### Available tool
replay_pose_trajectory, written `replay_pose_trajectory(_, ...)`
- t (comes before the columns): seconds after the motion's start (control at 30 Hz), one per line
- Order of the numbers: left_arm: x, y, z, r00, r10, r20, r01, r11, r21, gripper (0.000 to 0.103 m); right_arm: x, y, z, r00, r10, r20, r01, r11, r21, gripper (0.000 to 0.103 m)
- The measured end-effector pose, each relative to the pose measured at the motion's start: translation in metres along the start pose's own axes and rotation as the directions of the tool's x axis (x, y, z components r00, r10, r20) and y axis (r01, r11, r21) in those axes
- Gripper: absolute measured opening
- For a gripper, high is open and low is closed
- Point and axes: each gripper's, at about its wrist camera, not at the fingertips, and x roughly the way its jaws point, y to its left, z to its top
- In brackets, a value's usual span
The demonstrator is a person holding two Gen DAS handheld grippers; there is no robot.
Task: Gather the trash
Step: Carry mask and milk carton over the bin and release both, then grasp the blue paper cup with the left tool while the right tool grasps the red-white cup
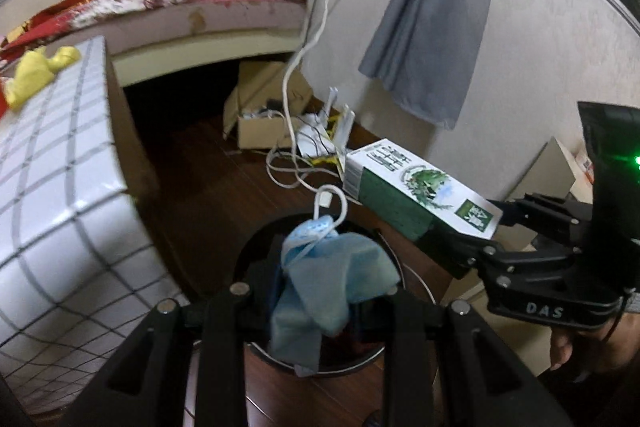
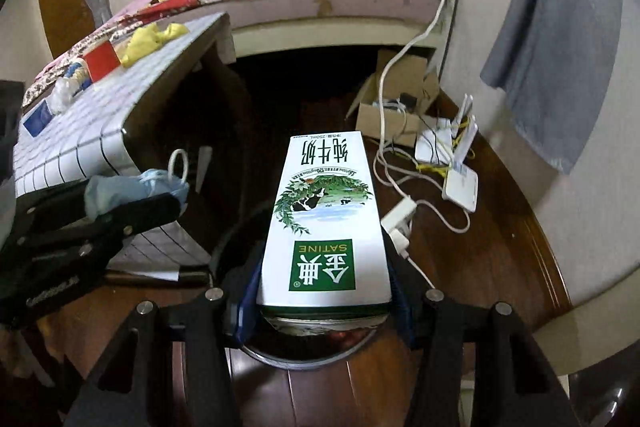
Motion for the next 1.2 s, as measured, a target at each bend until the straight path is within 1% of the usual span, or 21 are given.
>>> replay_pose_trajectory(0.2,0.026,-0.002,-0.003,0.998,-0.018,-0.059,0.018,1.0,-0.002,0.028,0.014,-0.011,-0.008,0.999,0.02,-0.036,-0.02,1.0,0.01,0.056)
replay_pose_trajectory(0.3,0.039,0.0,-0.005,0.996,-0.029,-0.087,0.027,0.999,-0.017,0.028,0.026,-0.011,-0.005,0.997,0.054,-0.052,-0.053,0.999,0.01,0.056)
replay_pose_trajectory(0.33,0.043,0.001,-0.006,0.994,-0.047,-0.097,0.045,0.999,-0.022,0.03,0.029,-0.01,-0.003,0.996,0.071,-0.06,-0.07,0.997,0.014,0.056)
replay_pose_trajectory(0.37,0.048,0.001,-0.007,0.991,-0.076,-0.112,0.073,0.997,-0.031,0.039,0.033,-0.012,-0.002,0.994,0.092,-0.067,-0.09,0.996,0.025,0.057)
replay_pose_trajectory(0.4,0.053,0.001,-0.009,0.988,-0.088,-0.125,0.084,0.996,-0.038,0.051,0.039,-0.015,-0.001,0.993,0.088,-0.074,-0.085,0.995,0.042,0.057)
replay_pose_trajectory(0.43,0.059,0.003,-0.012,0.989,-0.048,-0.142,0.042,0.998,-0.042,0.081,0.042,-0.019,0.0,0.994,0.064,-0.084,-0.059,0.996,0.062,0.072)
replay_pose_trajectory(0.47,0.061,0.007,-0.014,0.989,0.003,-0.145,-0.01,0.999,-0.049,0.094,0.045,-0.026,0.0,0.995,0.036,-0.09,-0.028,0.995,0.091,0.088)
replay_pose_trajectory(0.5,0.061,0.012,-0.016,0.989,0.02,-0.143,-0.03,0.997,-0.065,0.096,0.046,-0.033,0.001,0.995,0.023,-0.093,-0.011,0.993,0.122,0.093)
replay_pose_trajectory(0.6,0.056,0.023,-0.023,0.987,0.072,-0.145,-0.087,0.991,-0.102,0.099,0.045,-0.046,0.003,0.995,-0.027,-0.101,0.044,0.984,0.17,0.095)
replay_pose_trajectory(0.63,0.054,0.025,-0.025,0.985,0.092,-0.144,-0.108,0.988,-0.106,0.102,0.045,-0.046,0.002,0.994,-0.038,-0.1,0.055,0.983,0.174,0.099)
replay_pose_trajectory(0.67,0.051,0.027,-0.026,0.984,0.111,-0.139,-0.126,0.986,-0.11,0.102,0.045,-0.046,0.002,0.993,-0.047,-0.104,0.064,0.983,0.172,0.102)
replay_pose_trajectory(0.73,0.048,0.029,-0.026,0.983,0.134,-0.128,-0.148,0.983,-0.113,0.102,0.047,-0.042,0.0,0.992,-0.058,-0.113,0.075,0.985,0.152,0.102)
replay_pose_trajectory(0.87,0.044,0.03,-0.021,0.983,0.152,-0.106,-0.164,0.981,-0.108,0.102,0.05,-0.034,-0.001,0.989,-0.072,-0.128,0.086,0.99,0.108,0.102)
replay_pose_trajectory(1.0,0.041,0.032,-0.018,0.981,0.168,-0.097,-0.177,0.979,-0.104,0.102,0.046,-0.033,0.001,0.99,-0.077,-0.118,0.089,0.991,0.101,0.102)
replay_pose_trajectory(1.2,0.024,0.034,-0.017,0.981,0.182,-0.068,-0.189,0.975,-0.116,0.102,0.036,-0.027,0.003,0.992,-0.078,-0.097,0.087,0.992,0.093,0.102)
